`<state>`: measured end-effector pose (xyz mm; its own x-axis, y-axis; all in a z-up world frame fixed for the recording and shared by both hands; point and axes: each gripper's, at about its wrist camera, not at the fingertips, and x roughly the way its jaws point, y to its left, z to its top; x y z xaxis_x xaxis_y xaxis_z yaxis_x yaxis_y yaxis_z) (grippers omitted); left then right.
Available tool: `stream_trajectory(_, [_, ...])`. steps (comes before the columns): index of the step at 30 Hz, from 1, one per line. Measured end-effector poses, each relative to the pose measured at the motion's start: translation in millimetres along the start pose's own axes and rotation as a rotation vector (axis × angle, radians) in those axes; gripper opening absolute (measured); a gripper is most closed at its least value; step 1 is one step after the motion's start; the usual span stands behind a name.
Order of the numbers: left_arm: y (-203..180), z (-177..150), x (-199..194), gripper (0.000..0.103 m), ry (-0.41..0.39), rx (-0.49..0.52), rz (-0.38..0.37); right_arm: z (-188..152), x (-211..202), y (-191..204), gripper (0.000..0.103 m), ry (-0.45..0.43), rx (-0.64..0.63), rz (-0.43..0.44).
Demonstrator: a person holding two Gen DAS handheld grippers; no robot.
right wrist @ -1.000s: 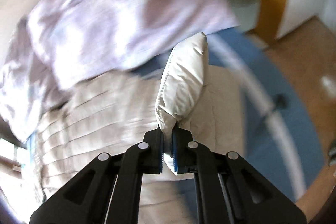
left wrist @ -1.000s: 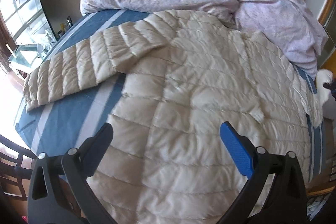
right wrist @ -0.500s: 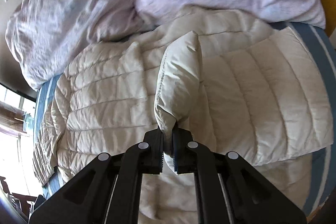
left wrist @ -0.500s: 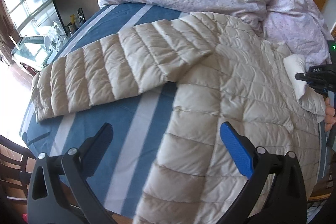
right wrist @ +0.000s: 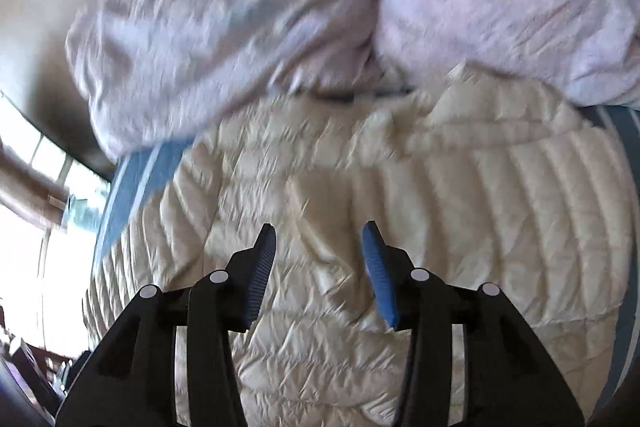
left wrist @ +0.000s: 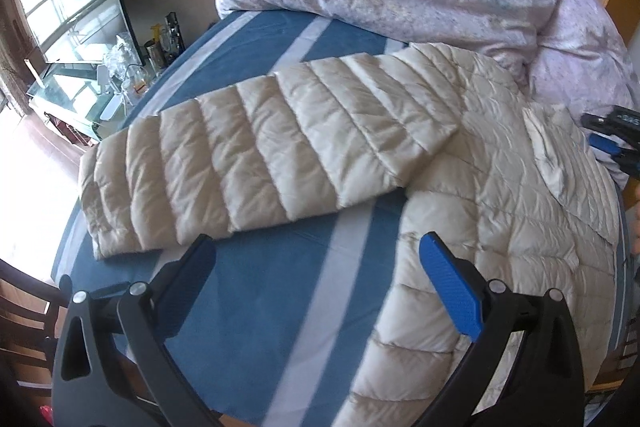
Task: Fold large clothes
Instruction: 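Lift the sleeve with the right tool and lay it across the coat body, then grasp the other sleeve cuff with the left tool and lift it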
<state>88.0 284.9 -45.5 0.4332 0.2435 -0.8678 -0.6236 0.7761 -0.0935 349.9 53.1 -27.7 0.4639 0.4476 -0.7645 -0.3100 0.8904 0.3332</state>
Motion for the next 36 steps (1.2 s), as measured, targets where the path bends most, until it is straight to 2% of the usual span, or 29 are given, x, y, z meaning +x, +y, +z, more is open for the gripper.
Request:
stream_trajectory(4, [14,7,6,0.101,0.005,-0.019,0.009,0,21,-21,0.047,0.051,0.041,-0.135])
stream_trajectory(8, [25,12,10,0.101,0.007,-0.031,0.025,-18,47,-23,0.047,0.116,0.050,-0.180])
stream_trajectory(11, [39,14,13,0.101,0.013,-0.064,0.033,-24,63,-13,0.047,0.134,0.035,-0.199])
stream_trajectory(16, [71,16,13,0.101,0.015,-0.117,0.053,-40,90,9,0.052,0.164,-0.047,-0.291])
stream_trajectory(20, [99,16,11,0.101,0.024,-0.156,0.084,-49,96,28,0.053,0.127,-0.154,-0.388])
stream_trajectory(26, [158,11,10,0.101,0.044,-0.298,0.109,-43,98,18,0.058,0.166,-0.091,-0.357])
stream_trajectory(31, [202,4,16,0.101,0.067,-0.420,0.070,-42,99,17,0.060,0.187,-0.088,-0.367])
stream_trajectory(33, [210,3,20,0.101,0.071,-0.433,0.061,-44,97,20,0.061,0.190,-0.088,-0.369])
stream_trajectory(36, [217,3,28,0.092,0.091,-0.448,0.046,-45,99,23,0.062,0.194,-0.087,-0.369])
